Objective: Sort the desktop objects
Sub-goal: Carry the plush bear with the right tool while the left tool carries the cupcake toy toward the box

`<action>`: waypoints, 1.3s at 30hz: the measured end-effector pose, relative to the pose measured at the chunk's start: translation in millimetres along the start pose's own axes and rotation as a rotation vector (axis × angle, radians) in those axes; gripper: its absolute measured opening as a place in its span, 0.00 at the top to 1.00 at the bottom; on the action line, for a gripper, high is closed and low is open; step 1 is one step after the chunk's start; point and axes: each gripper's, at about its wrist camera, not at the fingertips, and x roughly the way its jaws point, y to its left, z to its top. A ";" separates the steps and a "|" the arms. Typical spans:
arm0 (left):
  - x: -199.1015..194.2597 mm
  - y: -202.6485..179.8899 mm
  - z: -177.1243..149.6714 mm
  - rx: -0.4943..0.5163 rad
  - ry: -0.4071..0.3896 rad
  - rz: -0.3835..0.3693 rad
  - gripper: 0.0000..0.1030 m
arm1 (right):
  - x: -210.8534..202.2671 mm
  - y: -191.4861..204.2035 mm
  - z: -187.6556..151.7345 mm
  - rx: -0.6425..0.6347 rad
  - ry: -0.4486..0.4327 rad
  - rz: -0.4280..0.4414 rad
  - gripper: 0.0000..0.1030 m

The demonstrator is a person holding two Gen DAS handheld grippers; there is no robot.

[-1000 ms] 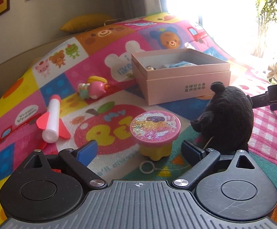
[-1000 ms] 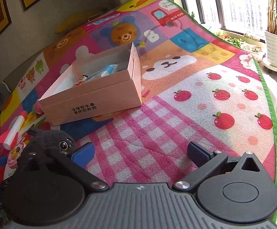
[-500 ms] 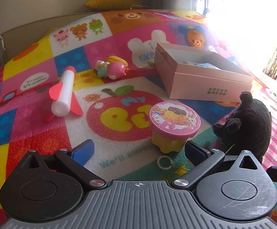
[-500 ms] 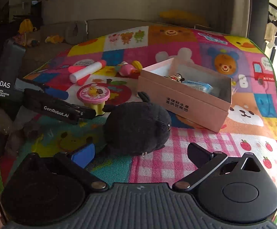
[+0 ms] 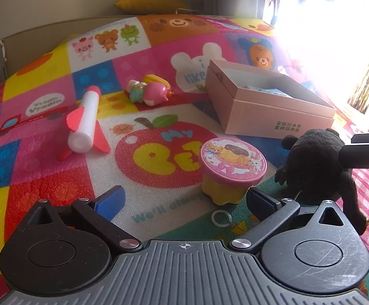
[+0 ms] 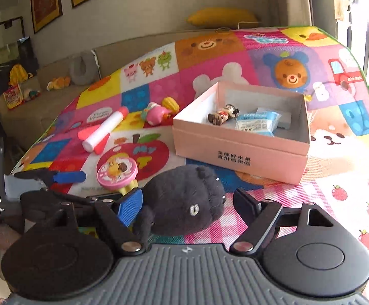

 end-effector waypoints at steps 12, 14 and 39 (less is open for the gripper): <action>-0.1 -0.1 0.2 -0.001 0.000 -0.001 0.00 | -0.1 6.9 -20.3 -0.139 0.025 0.011 0.02; 0.0 -0.2 0.3 -0.001 0.000 0.000 0.00 | 3.6 5.9 -26.0 -0.145 0.054 0.022 0.02; -0.6 0.9 0.4 -0.010 -0.004 -0.006 0.00 | -1.2 -2.0 -2.9 -0.043 0.137 -0.094 0.15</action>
